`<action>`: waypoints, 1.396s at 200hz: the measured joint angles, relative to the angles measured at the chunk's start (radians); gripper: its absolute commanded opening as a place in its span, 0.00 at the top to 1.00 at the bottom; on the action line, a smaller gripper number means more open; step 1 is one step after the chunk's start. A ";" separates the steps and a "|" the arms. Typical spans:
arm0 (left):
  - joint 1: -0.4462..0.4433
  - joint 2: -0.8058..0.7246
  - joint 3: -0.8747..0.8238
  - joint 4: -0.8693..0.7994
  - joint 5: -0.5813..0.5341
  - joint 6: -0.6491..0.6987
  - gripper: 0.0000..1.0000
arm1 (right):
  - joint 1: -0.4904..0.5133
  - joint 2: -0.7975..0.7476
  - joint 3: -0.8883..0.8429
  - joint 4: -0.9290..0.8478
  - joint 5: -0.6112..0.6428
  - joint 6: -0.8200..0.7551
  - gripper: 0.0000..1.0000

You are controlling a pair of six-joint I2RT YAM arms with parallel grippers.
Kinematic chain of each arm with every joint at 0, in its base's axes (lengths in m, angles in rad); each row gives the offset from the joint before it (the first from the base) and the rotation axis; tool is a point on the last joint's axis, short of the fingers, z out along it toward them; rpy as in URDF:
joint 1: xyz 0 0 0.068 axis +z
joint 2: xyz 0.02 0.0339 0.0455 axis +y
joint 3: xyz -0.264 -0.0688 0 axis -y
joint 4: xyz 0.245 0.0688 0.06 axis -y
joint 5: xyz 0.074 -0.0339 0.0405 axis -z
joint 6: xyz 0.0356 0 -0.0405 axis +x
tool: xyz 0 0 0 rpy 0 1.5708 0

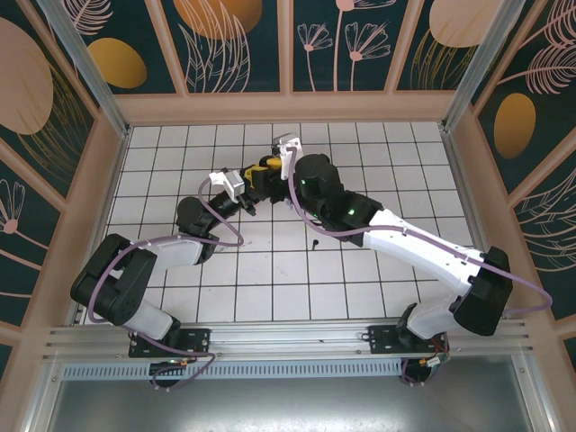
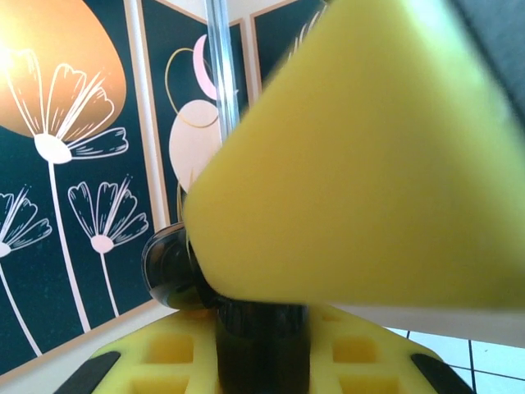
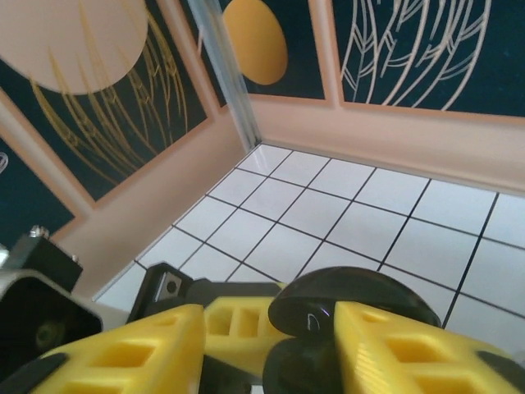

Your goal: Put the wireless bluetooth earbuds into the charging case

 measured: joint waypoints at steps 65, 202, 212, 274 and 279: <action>-0.001 0.023 -0.029 0.084 -0.035 -0.004 1.00 | -0.010 0.023 0.150 -0.134 0.062 0.076 0.35; -0.004 0.003 -0.095 0.101 -0.052 -0.019 1.00 | -0.232 -0.154 -0.334 -0.393 0.138 0.606 0.38; -0.004 -0.016 -0.101 0.100 -0.060 -0.019 1.00 | -0.232 -0.106 -0.344 -0.408 0.130 0.634 0.39; -0.004 -0.123 -0.140 0.076 -0.089 -0.019 1.00 | -0.217 0.106 -0.374 -0.430 0.088 0.742 0.48; -0.004 -0.127 -0.145 0.074 -0.092 -0.019 1.00 | -0.213 0.114 -0.374 -0.429 0.085 0.744 0.48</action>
